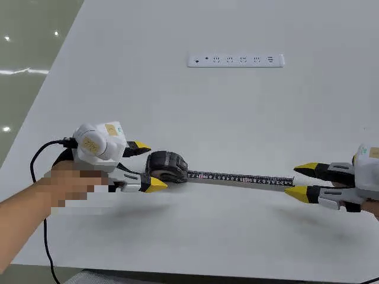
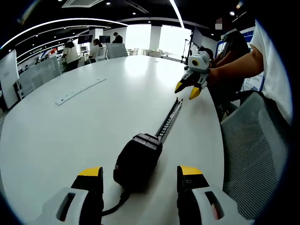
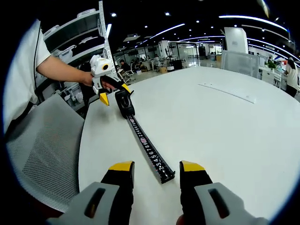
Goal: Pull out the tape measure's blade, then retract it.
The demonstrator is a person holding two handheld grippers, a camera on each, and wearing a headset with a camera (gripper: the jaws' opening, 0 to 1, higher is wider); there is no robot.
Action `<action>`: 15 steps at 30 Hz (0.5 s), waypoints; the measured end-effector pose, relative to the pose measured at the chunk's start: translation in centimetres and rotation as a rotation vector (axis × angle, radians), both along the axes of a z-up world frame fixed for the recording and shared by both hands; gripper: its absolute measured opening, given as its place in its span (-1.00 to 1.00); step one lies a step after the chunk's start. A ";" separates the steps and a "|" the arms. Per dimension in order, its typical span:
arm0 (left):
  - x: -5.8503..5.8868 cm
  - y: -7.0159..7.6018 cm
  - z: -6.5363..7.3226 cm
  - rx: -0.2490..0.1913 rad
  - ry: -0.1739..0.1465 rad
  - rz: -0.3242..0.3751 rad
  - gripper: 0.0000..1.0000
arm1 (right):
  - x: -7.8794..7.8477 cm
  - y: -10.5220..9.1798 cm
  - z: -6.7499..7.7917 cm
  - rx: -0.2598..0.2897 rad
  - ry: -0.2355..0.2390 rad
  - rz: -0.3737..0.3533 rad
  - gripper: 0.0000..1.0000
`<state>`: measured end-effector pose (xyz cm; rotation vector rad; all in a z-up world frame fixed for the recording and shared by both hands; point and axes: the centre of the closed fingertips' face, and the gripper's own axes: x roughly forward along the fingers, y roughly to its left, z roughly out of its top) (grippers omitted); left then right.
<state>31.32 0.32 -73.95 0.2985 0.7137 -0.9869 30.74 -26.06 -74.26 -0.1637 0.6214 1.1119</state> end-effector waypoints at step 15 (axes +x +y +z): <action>-1.0 1.1 1.8 -0.062 0.003 0.118 0.36 | -1.4 -0.1 1.4 -0.014 -0.006 -0.042 -0.05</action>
